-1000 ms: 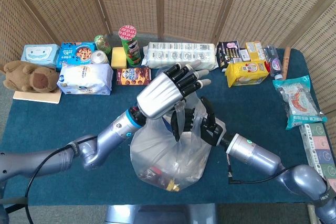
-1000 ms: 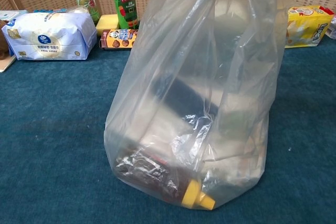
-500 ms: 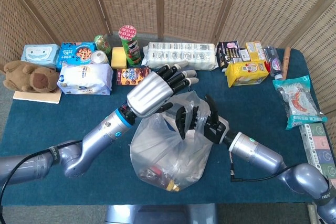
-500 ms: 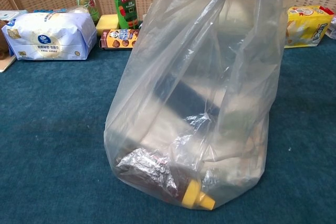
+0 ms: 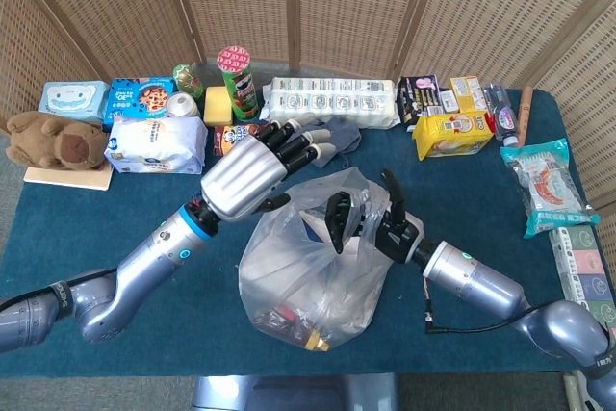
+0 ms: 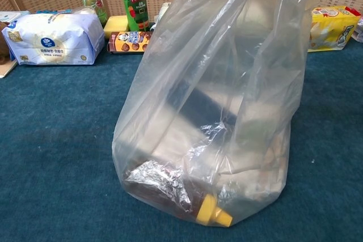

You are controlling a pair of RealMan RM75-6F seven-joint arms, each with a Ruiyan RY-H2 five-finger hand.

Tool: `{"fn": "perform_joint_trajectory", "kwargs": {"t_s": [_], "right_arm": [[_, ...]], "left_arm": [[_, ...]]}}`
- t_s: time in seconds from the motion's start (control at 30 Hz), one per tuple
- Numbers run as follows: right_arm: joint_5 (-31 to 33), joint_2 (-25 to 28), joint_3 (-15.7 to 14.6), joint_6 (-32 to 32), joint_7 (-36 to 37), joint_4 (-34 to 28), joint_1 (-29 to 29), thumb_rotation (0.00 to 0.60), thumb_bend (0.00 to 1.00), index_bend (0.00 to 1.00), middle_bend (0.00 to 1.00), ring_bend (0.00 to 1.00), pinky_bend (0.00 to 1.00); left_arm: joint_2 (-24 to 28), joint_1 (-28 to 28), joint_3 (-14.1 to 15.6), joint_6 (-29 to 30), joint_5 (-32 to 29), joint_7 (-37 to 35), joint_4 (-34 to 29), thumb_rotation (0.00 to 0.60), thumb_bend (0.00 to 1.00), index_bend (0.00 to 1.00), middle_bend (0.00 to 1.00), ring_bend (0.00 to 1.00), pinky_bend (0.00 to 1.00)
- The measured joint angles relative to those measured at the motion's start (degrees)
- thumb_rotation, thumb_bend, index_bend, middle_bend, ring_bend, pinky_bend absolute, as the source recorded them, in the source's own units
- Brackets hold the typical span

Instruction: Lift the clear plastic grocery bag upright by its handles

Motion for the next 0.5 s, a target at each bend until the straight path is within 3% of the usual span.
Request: {"fn": "perform_joint_trajectory", "kwargs": {"t_s": [0.27, 0.4, 0.47, 0.5], "right_arm": [[2.7, 1.93, 0.42, -0.89, 4.05, -0.39, 0.62, 0.0, 0.13, 0.45, 0.54, 0.53, 0.56], [4.33, 2.43, 0.99, -1.58, 5.88, -0.19, 0.92, 0.005, 0.13, 0.45, 0.53, 0.53, 0.62], [5.6, 2.67, 1.67, -1.72, 7.27, -0.1, 0.95, 0.054, 0.15, 0.45, 0.53, 0.55, 0.65], [6.13, 2.79, 2.05, -1.64, 7.86, -0.09, 0.94, 0.112, 0.16, 0.45, 0.54, 0.56, 0.67]], "left_arm": [[2.73, 7.23, 1.66, 9.28, 2.94, 3.79, -3.25, 0.6, 0.17, 0.15, 0.17, 0.05, 0.21], [4.56, 11.5, 3.33, 13.21, 4.56, 5.07, -5.17, 0.6, 0.17, 0.15, 0.17, 0.05, 0.21], [5.26, 13.91, 4.66, 15.38, 5.97, 5.61, -5.83, 0.6, 0.17, 0.15, 0.17, 0.05, 0.21], [5.5, 14.98, 5.28, 16.36, 6.68, 5.84, -6.01, 0.6, 0.17, 0.15, 0.17, 0.05, 0.21]]}}
